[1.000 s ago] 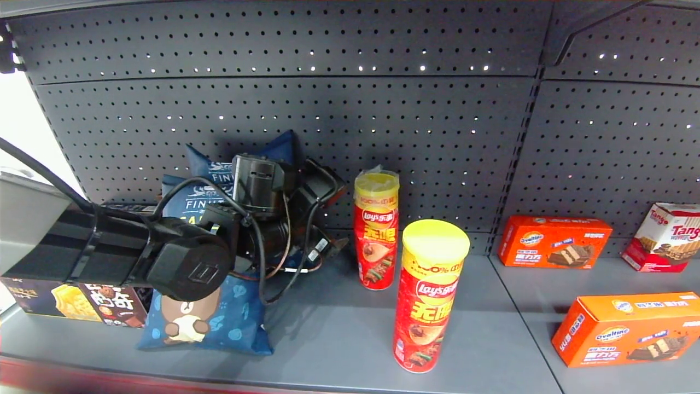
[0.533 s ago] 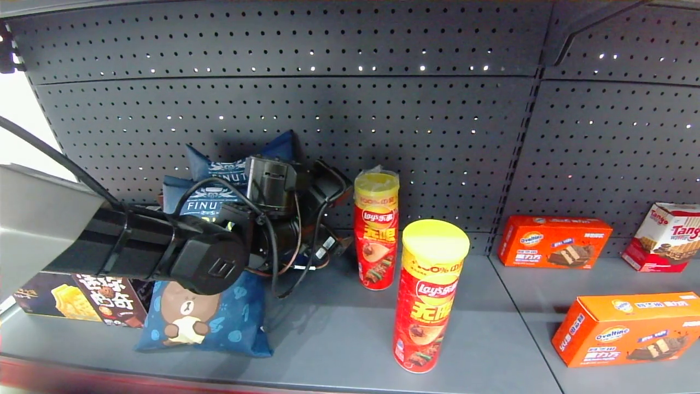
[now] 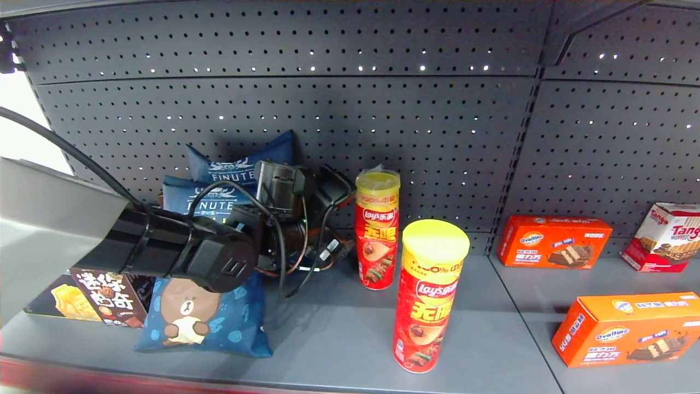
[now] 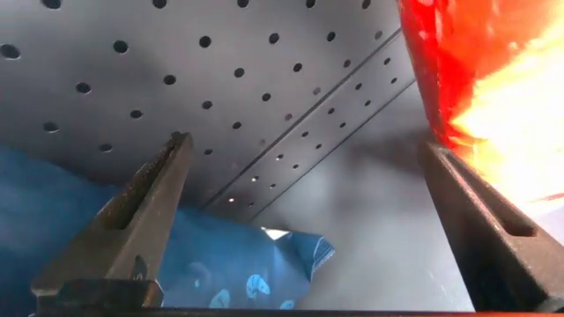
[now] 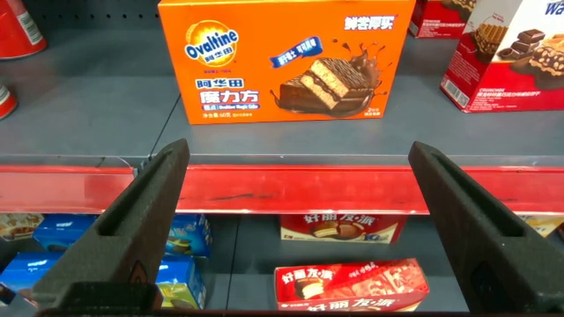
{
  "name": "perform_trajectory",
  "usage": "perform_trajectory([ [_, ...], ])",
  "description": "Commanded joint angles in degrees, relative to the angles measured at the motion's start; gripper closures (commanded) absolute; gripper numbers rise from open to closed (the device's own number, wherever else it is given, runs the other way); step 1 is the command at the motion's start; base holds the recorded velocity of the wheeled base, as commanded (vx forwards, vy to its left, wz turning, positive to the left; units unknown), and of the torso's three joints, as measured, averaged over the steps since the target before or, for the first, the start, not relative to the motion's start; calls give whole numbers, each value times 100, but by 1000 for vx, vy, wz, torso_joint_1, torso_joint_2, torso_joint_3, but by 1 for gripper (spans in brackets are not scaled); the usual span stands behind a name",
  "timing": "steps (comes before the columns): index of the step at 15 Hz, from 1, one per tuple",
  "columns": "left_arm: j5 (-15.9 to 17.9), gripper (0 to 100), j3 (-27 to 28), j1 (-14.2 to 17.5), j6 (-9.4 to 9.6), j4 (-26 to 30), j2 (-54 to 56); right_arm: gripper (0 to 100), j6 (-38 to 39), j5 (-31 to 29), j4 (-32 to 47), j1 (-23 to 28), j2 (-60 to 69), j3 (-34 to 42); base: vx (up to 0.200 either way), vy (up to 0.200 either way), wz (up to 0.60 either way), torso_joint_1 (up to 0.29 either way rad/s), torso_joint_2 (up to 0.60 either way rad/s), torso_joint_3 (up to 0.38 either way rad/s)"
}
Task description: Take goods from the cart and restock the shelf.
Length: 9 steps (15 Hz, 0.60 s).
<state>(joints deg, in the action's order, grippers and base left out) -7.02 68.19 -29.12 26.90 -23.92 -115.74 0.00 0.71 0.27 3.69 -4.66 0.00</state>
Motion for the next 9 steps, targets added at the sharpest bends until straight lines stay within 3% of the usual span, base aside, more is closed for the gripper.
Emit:
perform_trajectory([
  [1,-1,0,10,-32,-1,-8,-37,0,0,0,0,0,-9,0,0,0,0,0,0,0],
  [9,-1,0,10,-164,-10,-8,-63,0,0,0,0,0,-9,0,0,0,0,0,0,0],
])
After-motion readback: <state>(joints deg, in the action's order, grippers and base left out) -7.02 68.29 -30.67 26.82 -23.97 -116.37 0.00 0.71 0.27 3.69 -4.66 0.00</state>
